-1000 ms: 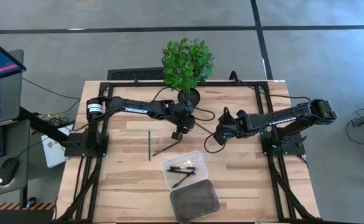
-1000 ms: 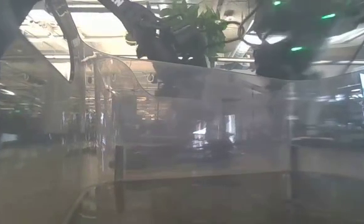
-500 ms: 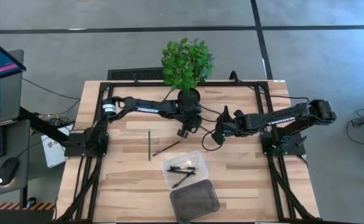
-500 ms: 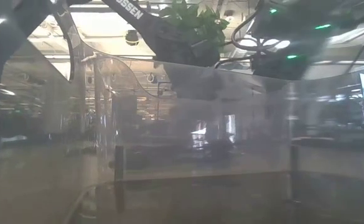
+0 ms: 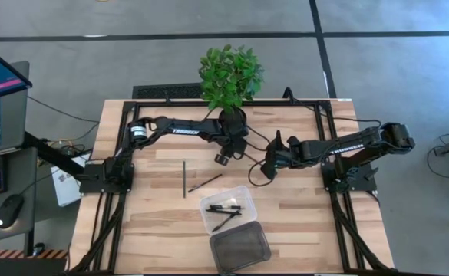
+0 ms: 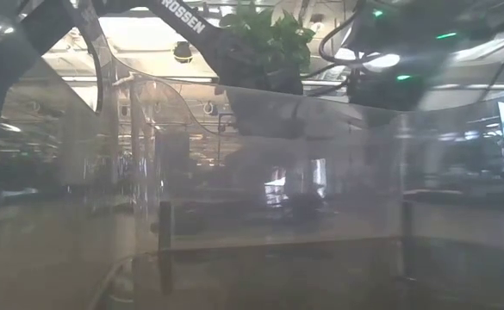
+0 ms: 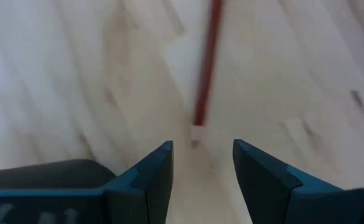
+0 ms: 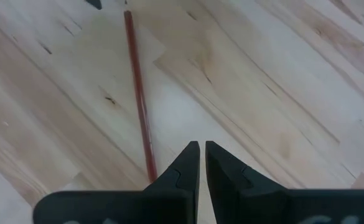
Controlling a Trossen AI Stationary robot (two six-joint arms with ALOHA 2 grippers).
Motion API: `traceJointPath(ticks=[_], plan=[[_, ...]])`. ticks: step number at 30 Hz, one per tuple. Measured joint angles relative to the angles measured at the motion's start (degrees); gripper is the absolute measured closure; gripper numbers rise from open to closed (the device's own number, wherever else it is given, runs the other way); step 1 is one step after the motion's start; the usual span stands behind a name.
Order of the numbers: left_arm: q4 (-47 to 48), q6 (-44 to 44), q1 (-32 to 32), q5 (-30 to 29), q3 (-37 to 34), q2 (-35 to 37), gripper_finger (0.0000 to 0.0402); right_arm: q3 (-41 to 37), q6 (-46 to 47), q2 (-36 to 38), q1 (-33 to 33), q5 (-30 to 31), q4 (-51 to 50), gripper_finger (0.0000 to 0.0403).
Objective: Sort pens & pencils
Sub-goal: Put the brown pencil into the black bin
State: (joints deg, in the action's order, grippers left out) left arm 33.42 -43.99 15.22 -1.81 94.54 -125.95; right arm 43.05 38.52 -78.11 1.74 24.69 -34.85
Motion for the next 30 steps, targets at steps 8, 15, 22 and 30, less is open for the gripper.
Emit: traceJointPath(ticks=[8,15,22,30], plan=[[-1.5,-2.2,0.6,1.7,0.7,0.2,0.0244,0.0,0.0,0.0,0.0,-0.2,1.1,0.0356],[-1.6,-2.8,0.6,4.1,0.7,0.2,0.0244,0.0,0.0,0.0,0.0,-0.5,1.1,0.0356],[-2.1,-2.3,0.6,6.3,0.7,0.2,0.0244,0.0,0.0,0.0,0.0,-0.6,1.1,0.0356],[-4.1,-2.7,0.8,5.2,0.8,-2.5,0.0244,0.0,0.0,0.0,0.0,-0.7,1.0,0.0356]])
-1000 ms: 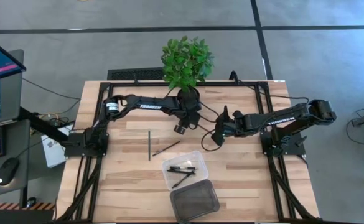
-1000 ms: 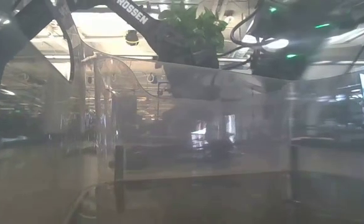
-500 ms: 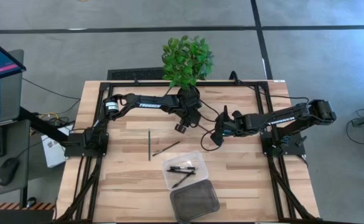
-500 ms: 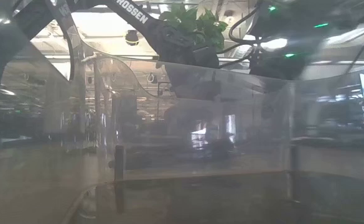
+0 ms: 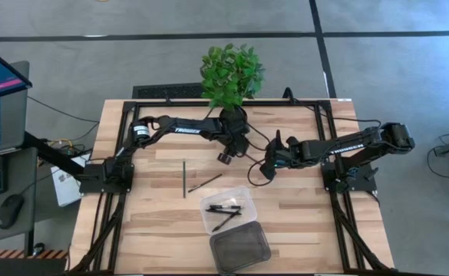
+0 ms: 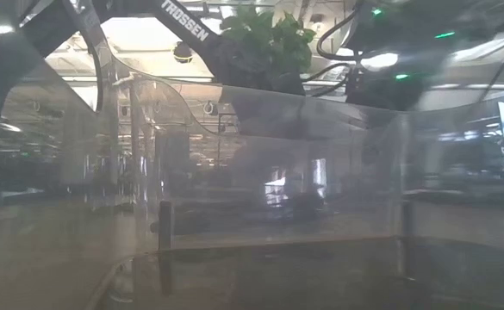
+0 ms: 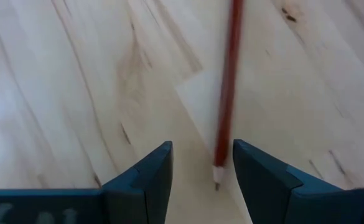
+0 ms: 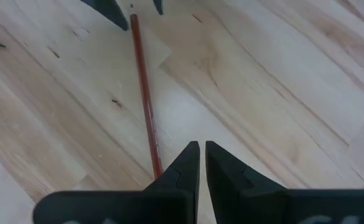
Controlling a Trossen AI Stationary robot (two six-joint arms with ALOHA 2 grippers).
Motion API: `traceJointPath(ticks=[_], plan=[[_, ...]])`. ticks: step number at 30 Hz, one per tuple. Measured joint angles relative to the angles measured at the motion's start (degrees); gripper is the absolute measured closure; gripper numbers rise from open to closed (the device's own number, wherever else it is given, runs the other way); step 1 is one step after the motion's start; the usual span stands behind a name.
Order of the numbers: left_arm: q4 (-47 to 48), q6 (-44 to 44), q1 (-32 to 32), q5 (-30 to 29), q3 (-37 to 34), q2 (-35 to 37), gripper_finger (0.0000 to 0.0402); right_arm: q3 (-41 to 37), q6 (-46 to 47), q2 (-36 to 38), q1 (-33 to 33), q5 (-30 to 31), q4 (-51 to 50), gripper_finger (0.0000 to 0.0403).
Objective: Sort pens & pencils
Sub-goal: Put the brown pencil into the black bin
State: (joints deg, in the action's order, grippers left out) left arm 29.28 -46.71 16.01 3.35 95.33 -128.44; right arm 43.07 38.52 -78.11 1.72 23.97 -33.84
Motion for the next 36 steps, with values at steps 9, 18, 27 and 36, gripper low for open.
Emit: traceJointPath(ticks=[9,18,27,36], plan=[[2.9,0.0,-0.2,-1.3,0.8,-0.8,0.0244,0.0,0.0,0.0,0.0,-0.2,0.0,0.0356],[5.9,1.1,-0.9,-2.6,0.8,-0.8,0.0244,0.0,0.0,0.0,0.0,-0.9,-0.2,0.0356],[5.9,0.8,-2.5,-4.6,0.6,-0.9,0.0244,0.0,0.0,0.0,0.0,-1.7,-0.4,0.0356],[6.1,0.6,-2.7,-4.2,0.6,-0.9,0.0244,0.0,-0.1,0.0,0.0,-1.7,-0.4,0.0356]])
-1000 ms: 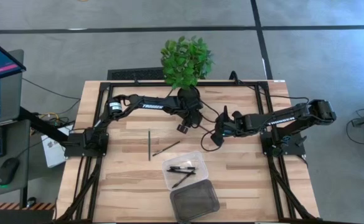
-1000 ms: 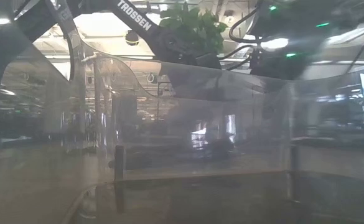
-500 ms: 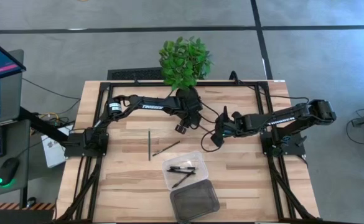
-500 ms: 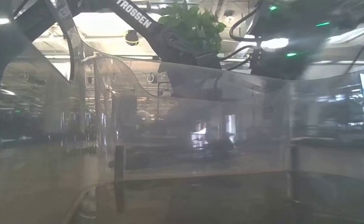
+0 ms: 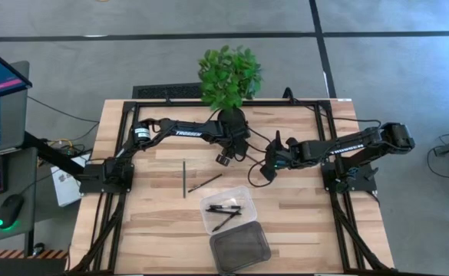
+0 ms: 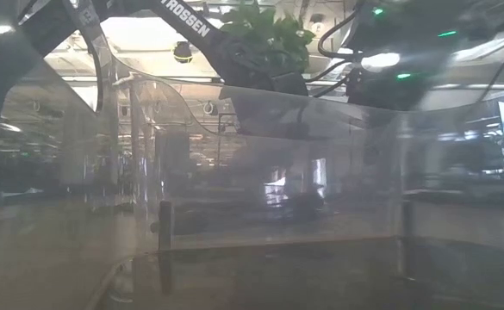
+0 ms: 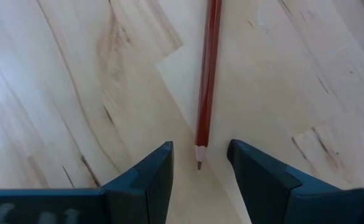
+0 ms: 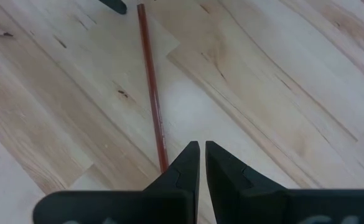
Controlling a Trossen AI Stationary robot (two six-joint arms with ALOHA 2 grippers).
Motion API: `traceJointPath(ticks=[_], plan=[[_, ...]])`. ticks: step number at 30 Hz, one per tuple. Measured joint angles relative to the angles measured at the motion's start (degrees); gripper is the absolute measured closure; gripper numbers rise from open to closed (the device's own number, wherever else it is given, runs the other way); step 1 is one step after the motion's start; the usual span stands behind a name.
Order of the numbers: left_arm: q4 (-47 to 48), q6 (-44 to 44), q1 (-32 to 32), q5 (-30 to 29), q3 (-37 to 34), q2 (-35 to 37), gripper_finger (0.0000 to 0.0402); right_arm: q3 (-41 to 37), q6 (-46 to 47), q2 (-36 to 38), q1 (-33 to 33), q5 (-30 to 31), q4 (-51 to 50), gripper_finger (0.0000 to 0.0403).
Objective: Sort pens & pencils
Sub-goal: Put the brown pencil into the black bin
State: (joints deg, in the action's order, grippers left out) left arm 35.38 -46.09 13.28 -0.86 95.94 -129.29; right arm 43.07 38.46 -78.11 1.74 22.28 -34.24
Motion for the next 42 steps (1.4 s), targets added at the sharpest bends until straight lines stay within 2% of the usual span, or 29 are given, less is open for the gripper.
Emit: traceJointPath(ticks=[35,42], plan=[[2.3,-0.8,-0.7,2.0,0.0,0.0,0.0244,0.0,0.0,0.0,0.0,-3.0,0.0,0.0356],[2.2,-0.9,-0.9,0.0,0.0,0.0,0.0244,0.0,0.1,0.0,0.0,-12.2,0.9,0.0356]])
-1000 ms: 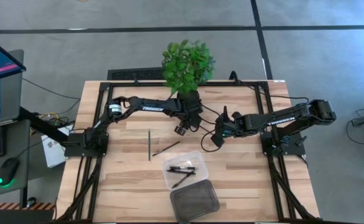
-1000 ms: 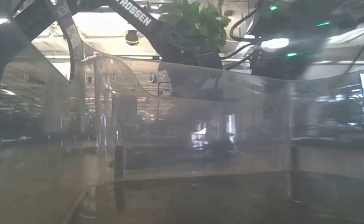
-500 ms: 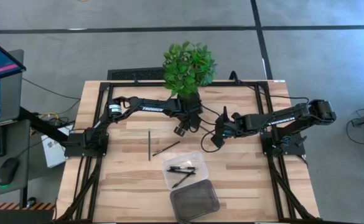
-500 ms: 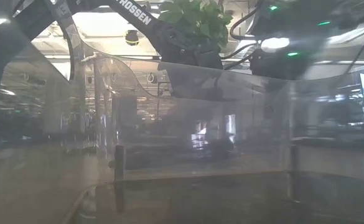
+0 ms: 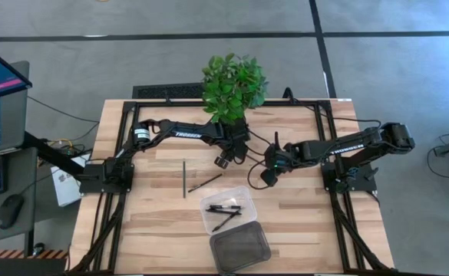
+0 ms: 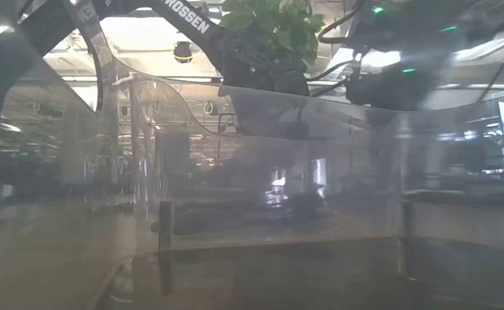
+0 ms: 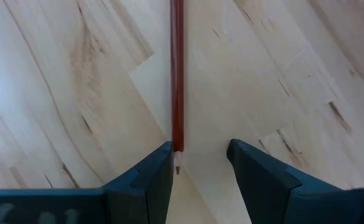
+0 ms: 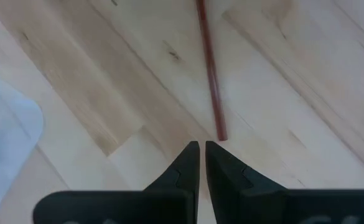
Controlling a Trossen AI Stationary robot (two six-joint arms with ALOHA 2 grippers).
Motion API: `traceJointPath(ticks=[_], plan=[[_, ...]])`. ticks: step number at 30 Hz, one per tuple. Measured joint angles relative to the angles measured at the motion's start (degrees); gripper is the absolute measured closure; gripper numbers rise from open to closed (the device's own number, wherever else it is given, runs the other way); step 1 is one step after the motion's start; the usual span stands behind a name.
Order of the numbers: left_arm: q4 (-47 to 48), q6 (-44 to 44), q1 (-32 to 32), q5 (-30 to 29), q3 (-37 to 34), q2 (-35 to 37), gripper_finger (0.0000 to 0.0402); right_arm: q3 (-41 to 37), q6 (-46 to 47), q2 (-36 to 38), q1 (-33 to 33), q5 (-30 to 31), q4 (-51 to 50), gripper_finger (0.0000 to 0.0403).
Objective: Sort pens & pencils
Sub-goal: Put the brown pencil into the black bin
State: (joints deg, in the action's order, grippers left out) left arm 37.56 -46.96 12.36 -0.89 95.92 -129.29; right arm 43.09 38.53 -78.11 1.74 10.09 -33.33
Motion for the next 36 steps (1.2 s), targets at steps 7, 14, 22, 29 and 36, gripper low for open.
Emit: traceJointPath(ticks=[7,14,22,29,36], plan=[[0.0,0.0,0.0,0.6,0.0,0.0,0.0244,0.0,0.0,0.0,-0.4,0.2,0.0,0.0356],[0.0,-0.1,0.0,0.6,0.0,0.0,0.0244,0.0,1.5,0.0,-0.8,0.2,1.9,0.0356],[0.0,0.0,0.0,0.6,0.0,0.0,0.0244,0.0,1.9,0.0,-1.6,0.9,2.2,0.0356],[0.0,0.1,0.0,0.5,0.0,0.0,0.0244,0.0,2.0,0.0,-1.7,3.0,1.4,0.0353],[0.0,0.3,0.0,0.3,0.0,0.0,0.0244,0.0,3.5,0.0,-1.9,1.1,0.4,0.0301]])
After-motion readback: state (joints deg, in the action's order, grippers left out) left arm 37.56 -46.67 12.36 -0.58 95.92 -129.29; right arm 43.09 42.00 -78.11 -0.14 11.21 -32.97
